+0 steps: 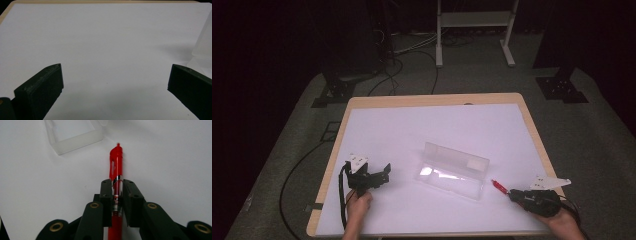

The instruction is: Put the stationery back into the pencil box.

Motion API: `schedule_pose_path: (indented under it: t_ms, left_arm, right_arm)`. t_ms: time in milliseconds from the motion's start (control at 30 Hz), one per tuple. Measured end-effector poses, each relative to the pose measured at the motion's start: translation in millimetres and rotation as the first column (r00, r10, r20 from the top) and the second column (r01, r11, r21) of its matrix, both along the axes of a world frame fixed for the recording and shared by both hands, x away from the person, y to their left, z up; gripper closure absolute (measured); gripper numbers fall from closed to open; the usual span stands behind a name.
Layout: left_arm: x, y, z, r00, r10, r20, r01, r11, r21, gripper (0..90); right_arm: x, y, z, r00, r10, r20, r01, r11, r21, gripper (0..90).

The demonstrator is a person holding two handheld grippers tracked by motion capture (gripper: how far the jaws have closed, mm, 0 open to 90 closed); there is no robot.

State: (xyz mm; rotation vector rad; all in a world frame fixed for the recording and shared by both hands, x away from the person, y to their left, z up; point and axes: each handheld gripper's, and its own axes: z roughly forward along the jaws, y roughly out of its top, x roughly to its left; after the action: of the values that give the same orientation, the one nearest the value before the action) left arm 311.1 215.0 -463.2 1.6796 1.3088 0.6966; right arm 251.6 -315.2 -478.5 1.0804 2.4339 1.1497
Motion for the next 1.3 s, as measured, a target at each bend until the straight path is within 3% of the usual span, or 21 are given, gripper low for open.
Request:
schedule_pose_path:
  t_ms: [433,1100,1300]
  left_arm:
    - [-0.5,0.1,0.2,1.0,-0.002,0.002,0.002,1.0,0.004,0.0]
    - [-0.2,0.1,0.0,1.0,-0.001,0.002,0.001,1.0,0.001,0.0]
    - [-0.1,0.0,0.0,1.0,-0.001,0.002,0.001,1.0,-0.001,0.0]
  right_arm:
    - [-0.9,0.5,1.4,0.9999,-0.008,-0.012,0.009,1.0,0.028,79.1]
    - [-8.8,3.6,35.1,0.9983,0.051,0.027,-0.053,0.994,0.097,79.0]
    - [-10.6,5.3,39.9,0.997,0.07,0.033,-0.072,0.993,0.089,79.0]
